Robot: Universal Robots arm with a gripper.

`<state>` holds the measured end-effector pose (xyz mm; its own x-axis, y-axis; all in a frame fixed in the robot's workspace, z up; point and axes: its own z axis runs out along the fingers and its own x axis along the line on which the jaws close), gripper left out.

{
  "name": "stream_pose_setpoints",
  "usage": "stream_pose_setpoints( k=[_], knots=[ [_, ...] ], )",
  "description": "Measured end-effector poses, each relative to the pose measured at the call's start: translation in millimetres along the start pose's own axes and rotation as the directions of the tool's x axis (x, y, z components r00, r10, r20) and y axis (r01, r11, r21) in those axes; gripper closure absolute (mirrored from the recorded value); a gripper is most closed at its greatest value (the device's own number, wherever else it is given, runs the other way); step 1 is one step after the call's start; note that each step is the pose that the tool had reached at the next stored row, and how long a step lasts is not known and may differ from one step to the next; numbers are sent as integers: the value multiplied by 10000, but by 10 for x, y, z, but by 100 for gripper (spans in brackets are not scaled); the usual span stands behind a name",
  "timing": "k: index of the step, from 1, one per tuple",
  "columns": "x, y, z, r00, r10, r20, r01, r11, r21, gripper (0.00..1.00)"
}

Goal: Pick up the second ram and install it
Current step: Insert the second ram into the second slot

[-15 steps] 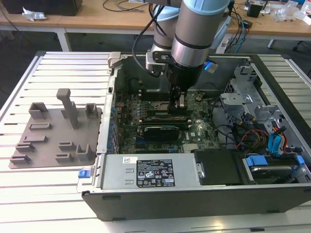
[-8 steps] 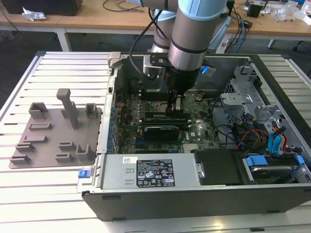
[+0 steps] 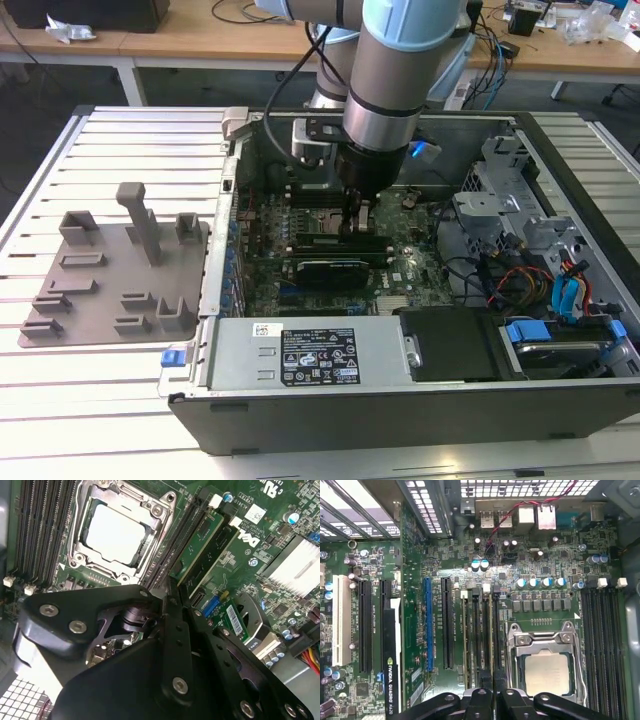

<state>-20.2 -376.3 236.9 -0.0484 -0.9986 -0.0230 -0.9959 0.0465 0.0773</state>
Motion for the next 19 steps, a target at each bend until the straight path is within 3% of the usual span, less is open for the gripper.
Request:
stream_pose_setpoints(
  k=[8, 19],
  knots=[
    [4, 7, 56, 10000, 1, 0, -1, 10000, 0, 87],
    [13, -12, 62, 10000, -68, -22, 68, 10000, -2, 87]
  ],
)
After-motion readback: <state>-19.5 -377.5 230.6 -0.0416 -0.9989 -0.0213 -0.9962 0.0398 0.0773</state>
